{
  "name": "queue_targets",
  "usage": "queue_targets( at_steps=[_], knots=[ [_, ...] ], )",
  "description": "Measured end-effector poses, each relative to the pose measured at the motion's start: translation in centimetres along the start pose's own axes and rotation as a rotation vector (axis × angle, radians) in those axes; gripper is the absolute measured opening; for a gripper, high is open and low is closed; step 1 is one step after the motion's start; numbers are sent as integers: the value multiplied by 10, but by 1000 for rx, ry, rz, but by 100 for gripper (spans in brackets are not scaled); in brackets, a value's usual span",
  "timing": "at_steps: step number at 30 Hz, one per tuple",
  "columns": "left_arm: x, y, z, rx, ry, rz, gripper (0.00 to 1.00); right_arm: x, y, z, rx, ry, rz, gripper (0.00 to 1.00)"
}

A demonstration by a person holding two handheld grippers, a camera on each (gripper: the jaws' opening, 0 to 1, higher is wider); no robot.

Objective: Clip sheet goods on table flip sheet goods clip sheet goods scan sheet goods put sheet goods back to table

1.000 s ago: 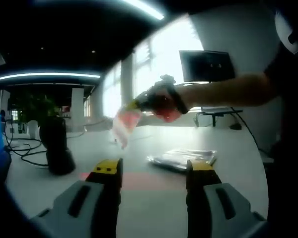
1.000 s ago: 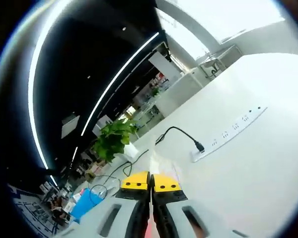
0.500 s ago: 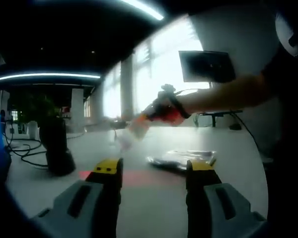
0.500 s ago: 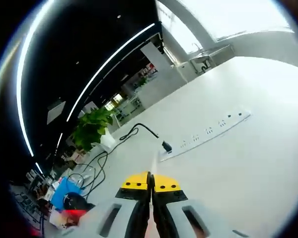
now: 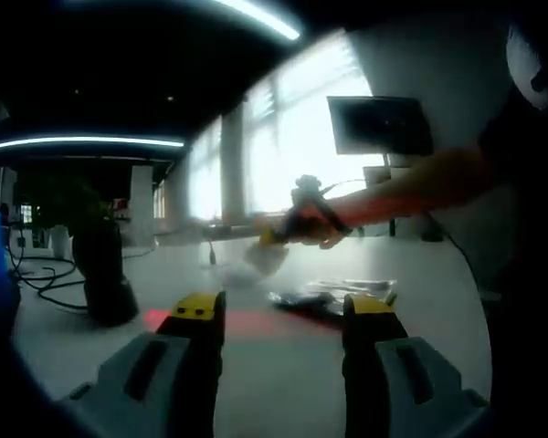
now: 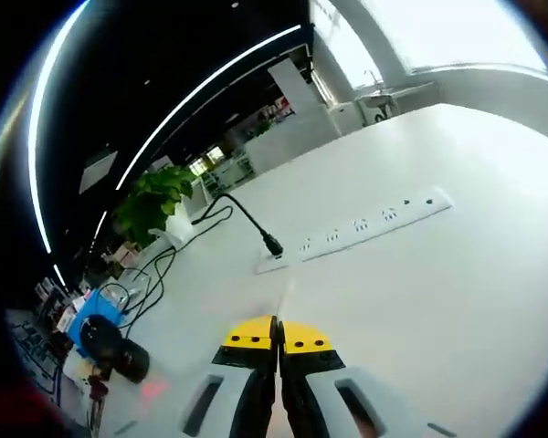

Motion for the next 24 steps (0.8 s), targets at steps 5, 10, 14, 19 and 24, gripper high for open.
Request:
queue_targets(
  at_steps=[5, 10, 14, 19, 24],
  knots=[
    [0, 0, 1, 3, 2, -2, 44, 1, 6, 5, -12, -82, -29, 0],
    [1, 1, 1, 3, 2, -4, 44, 5, 11, 8, 4, -185, -34, 0],
    [1, 1, 0, 2, 1, -4, 44, 8, 13, 10, 24, -240, -28, 0],
    [1, 1, 0, 3, 0, -5, 44, 13, 14, 14, 36, -259, -31, 0],
    [1, 1, 0, 4, 1, -7, 44, 11, 10, 13, 41, -209, -16, 0]
  ],
)
Point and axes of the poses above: the point that each gripper's makers call its tool centre point, and the gripper's own axes: y roughly forward along the fingers, z roughly to its right, x roughly out of its underside, the point moved 7 cm from there along -y, roughly backward along the fingers, and after that the axes turned 10 degrees about x, right-handed, at the moved point
